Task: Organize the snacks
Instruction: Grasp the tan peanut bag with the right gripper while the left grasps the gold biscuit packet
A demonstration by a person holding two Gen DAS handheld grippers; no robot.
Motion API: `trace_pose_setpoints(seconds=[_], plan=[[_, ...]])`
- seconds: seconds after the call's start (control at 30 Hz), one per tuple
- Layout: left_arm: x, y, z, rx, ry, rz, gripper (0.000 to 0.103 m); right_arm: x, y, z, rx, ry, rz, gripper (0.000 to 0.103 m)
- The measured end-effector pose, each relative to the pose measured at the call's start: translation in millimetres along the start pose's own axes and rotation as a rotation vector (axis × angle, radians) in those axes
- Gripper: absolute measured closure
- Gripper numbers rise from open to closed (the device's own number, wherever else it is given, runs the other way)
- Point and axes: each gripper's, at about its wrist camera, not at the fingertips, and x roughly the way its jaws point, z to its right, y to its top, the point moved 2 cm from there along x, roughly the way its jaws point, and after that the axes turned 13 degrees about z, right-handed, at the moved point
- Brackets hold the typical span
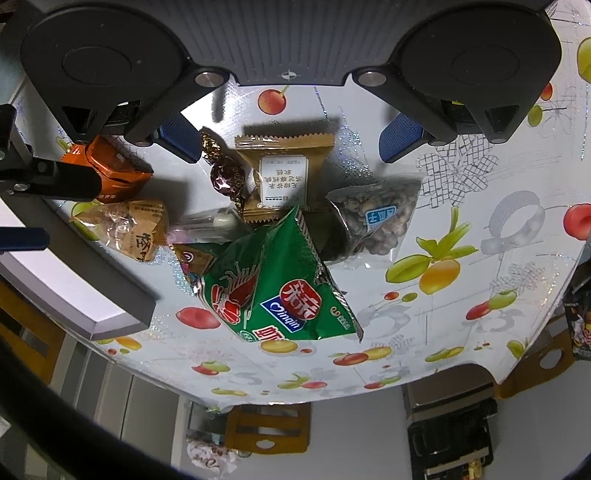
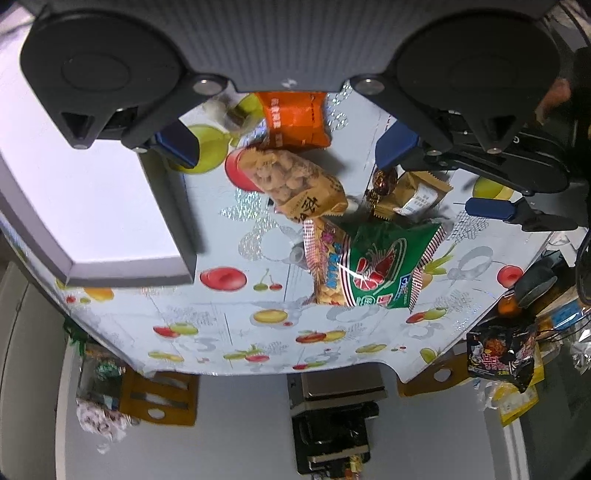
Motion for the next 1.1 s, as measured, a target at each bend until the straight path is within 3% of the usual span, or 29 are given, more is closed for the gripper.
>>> trace_pose_setpoints(seconds=[0.37,0.47,0.63,0.93,1.1], plan=[[6.3,0.6,-2.9,0.008,0.013,-0.003,0.000,16.0,5.9,-0.7,-0.014,0.029,0.024,0.002],[7.5,1.2,-3.3,0.007,0.004,0.009,0.002,21.7,5.5,-2.7,-0.032,0.034,0.024,0.008],[10.9,1.3,-5.4,0.001,-0.007,0.025,0.021,31.5,0.9,-8.0,-0.076,0.048,0.008,0.019],[16.0,0.6,-6.7,-0.010,-0.049,0.050,0.038,45.8,-4.8,-13.7,-0.125,0.066,0.000,0.030],[22.4,-1.3,-8.4,-0.024,-0.068,0.044,0.048,52.1,-6.8,-14.5,-0.142,0.066,0.001,0.032]])
